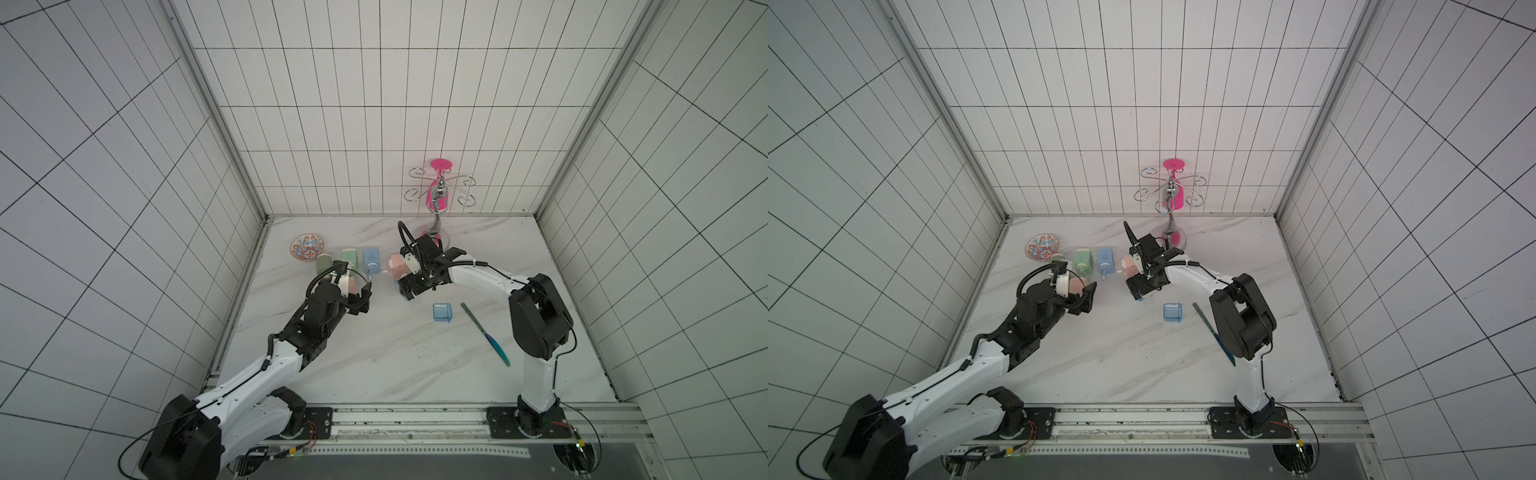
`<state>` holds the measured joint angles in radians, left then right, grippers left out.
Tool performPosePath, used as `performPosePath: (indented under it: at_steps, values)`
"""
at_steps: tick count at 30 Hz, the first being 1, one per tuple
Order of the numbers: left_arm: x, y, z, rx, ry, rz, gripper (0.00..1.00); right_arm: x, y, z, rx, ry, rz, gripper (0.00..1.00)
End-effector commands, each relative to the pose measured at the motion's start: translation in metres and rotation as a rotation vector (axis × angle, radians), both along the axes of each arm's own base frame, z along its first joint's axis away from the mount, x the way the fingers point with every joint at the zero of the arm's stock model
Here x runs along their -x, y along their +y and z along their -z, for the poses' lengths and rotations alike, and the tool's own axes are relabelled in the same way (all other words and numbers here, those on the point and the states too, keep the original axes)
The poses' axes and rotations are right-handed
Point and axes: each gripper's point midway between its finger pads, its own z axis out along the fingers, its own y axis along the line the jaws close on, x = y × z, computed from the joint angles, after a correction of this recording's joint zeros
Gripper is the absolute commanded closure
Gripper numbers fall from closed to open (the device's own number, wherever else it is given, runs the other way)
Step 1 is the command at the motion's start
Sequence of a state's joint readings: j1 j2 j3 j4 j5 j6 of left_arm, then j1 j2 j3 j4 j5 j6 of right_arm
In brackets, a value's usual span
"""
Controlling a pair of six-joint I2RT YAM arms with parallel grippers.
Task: Put the tray back into the pencil sharpener
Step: Pick up the pencil sharpener from the center of the board.
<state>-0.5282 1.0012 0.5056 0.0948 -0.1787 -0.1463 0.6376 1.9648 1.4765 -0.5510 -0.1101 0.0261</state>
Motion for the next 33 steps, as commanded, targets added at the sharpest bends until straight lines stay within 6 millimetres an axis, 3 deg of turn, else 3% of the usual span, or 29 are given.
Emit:
performPosePath:
  at_steps: [1,9,16,25,33]
  values:
    - [-0.002,0.002,-0.022,0.025,-0.052,-0.008,0.02,-0.007,0.013,-0.007,-0.003,-0.031,-0.043,0.12]
    - [0.002,0.009,-0.028,0.042,-0.048,-0.037,0.02,-0.005,0.016,-0.002,0.024,-0.015,-0.115,0.4]
    - [0.008,0.019,-0.029,0.06,-0.049,-0.078,0.02,0.008,0.019,-0.031,-0.012,-0.037,-0.197,0.62]
    - [0.011,0.029,-0.029,0.056,-0.034,-0.115,0.02,0.05,0.015,-0.064,-0.065,-0.063,-0.414,0.75]
    - [0.011,0.03,-0.026,0.097,-0.018,-0.096,0.02,0.088,0.008,-0.055,-0.023,-0.056,-0.694,0.78]
